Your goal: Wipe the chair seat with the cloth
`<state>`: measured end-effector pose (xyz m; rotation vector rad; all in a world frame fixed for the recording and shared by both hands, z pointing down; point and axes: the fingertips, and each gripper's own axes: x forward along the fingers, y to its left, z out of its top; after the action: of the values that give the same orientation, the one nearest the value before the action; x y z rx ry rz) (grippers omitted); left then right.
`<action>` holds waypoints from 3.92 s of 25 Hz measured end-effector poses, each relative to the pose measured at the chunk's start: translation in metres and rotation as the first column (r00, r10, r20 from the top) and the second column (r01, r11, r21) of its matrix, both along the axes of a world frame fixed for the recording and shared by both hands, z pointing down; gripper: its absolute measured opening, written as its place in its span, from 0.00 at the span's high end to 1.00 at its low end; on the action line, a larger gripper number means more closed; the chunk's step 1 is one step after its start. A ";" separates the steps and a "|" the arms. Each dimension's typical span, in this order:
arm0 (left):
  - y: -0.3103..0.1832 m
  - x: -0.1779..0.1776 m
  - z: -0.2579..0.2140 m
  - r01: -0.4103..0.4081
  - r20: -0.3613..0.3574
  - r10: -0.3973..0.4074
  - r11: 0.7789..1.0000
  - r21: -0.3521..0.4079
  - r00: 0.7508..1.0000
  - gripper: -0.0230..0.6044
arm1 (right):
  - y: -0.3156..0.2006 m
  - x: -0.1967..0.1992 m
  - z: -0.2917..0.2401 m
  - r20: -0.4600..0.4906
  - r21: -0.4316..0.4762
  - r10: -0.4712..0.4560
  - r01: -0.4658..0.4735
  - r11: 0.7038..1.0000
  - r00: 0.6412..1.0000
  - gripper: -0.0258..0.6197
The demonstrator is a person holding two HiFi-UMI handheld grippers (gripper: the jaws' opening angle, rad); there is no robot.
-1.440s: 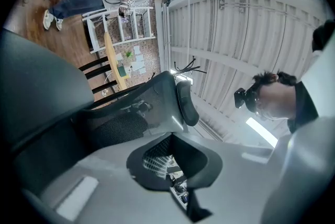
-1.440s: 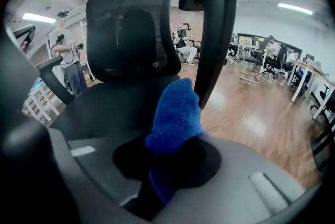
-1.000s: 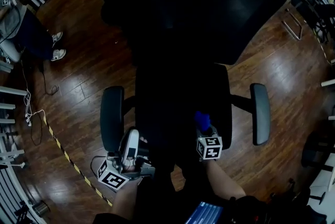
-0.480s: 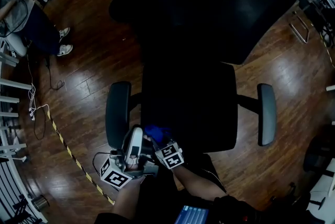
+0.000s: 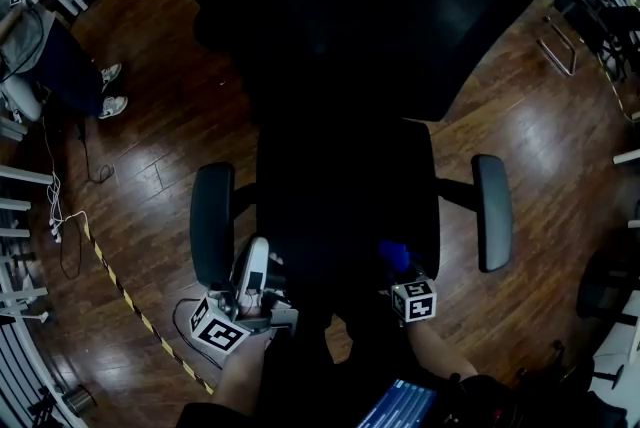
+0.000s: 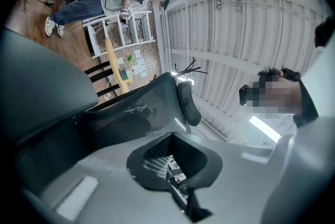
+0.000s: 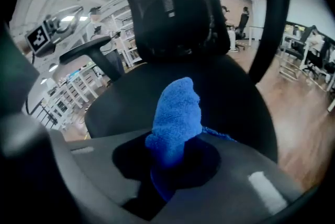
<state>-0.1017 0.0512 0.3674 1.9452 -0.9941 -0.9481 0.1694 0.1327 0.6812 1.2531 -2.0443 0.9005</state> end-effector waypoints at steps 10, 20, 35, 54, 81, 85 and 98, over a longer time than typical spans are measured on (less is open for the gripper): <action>-0.003 0.011 0.001 -0.009 0.004 0.009 1.000 -0.004 1.000 0.97 | -0.010 0.081 -0.011 -0.105 0.035 0.174 -0.171 0.985 0.979 0.84; -0.018 0.000 0.015 0.023 -0.020 -0.023 1.000 -0.005 1.000 0.97 | -0.200 -0.100 -0.049 0.111 0.193 -0.046 0.024 0.981 0.993 0.83; -0.036 -0.009 0.031 0.050 0.020 -0.050 0.999 -0.010 0.999 0.97 | -0.294 -0.287 -0.014 0.131 0.185 -0.334 0.308 0.933 0.933 0.83; -0.043 0.002 0.027 0.037 0.024 -0.037 0.999 -0.013 0.999 0.97 | -0.308 0.071 -0.012 -0.100 0.140 0.229 -0.214 0.967 0.968 0.84; -0.022 -0.019 0.019 0.076 -0.004 -0.076 0.997 -0.018 0.997 0.97 | -0.241 -0.239 -0.001 0.105 0.137 -0.240 0.225 0.965 0.965 0.84; -0.026 -0.010 0.017 0.055 0.002 -0.055 0.998 -0.015 0.998 0.97 | -0.267 -0.139 0.006 0.007 0.132 -0.096 0.095 0.987 0.995 0.84; -0.029 0.005 0.014 0.038 0.002 -0.038 0.999 -0.013 0.999 0.97 | -0.266 0.067 -0.013 -0.141 0.156 0.212 -0.189 0.969 0.967 0.84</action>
<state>-0.0964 0.0218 0.3816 1.9228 -1.0393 -0.9585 0.2364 -0.1337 0.6677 1.5799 -1.9088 0.7287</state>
